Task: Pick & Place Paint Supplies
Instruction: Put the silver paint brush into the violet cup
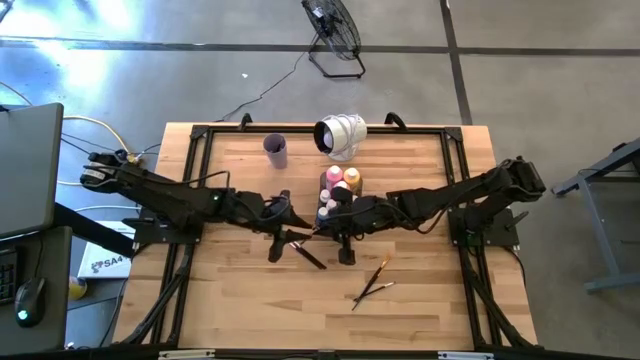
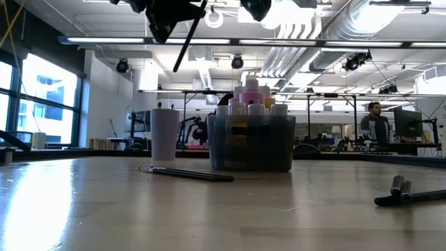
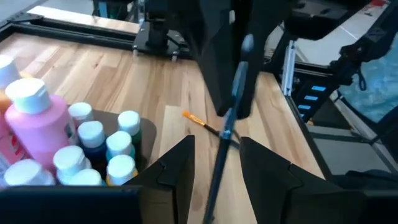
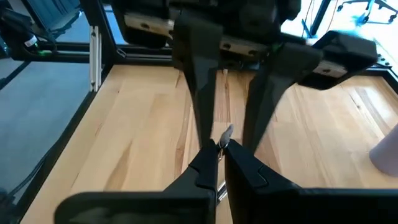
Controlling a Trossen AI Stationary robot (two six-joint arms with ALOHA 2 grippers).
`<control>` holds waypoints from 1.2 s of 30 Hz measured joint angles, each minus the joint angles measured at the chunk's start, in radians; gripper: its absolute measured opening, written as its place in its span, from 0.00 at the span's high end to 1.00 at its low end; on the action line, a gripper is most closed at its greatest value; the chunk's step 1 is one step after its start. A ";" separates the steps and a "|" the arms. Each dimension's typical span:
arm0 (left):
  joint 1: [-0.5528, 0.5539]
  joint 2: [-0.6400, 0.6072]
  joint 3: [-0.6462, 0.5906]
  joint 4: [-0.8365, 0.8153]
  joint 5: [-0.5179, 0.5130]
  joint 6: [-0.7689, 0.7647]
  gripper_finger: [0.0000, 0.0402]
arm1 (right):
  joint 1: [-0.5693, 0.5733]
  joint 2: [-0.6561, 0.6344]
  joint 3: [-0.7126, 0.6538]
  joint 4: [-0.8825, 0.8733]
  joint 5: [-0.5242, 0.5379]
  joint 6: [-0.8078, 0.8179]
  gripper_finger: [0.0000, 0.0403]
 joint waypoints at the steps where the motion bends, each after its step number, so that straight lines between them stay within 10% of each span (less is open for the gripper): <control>1: 0.000 0.000 0.000 0.007 0.001 0.000 0.69 | 0.000 0.000 0.000 0.002 0.000 0.000 0.99; 20: 0.000 0.080 0.001 0.103 0.006 -0.001 0.70 | 0.000 0.000 0.000 -0.003 0.001 0.000 0.99; 36: -0.001 0.079 0.000 0.110 0.005 0.012 0.95 | 0.000 0.000 0.000 -0.005 0.013 0.004 0.99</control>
